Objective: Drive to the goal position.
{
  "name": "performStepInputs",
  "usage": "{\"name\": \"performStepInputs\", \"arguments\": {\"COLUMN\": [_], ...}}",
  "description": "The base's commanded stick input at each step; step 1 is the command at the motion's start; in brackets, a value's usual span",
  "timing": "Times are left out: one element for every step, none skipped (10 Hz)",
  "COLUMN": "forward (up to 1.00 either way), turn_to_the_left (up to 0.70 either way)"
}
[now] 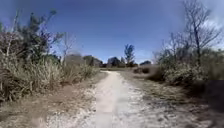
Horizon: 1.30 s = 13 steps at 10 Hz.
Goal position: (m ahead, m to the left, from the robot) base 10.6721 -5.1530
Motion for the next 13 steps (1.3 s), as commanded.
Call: {"name": "performStepInputs", "arguments": {"forward": [0.7, 0.7, 0.7, 0.7, 0.7, 0.7, 0.7, 0.7, 0.7, 0.7, 0.7, 0.7, 0.7], "turn_to_the_left": [-0.2, -0.26, 0.0, 0.0, 0.0, 0.0, 0.0, 0.0, 0.0, 0.0, 0.0, 0.0, 0.0]}}
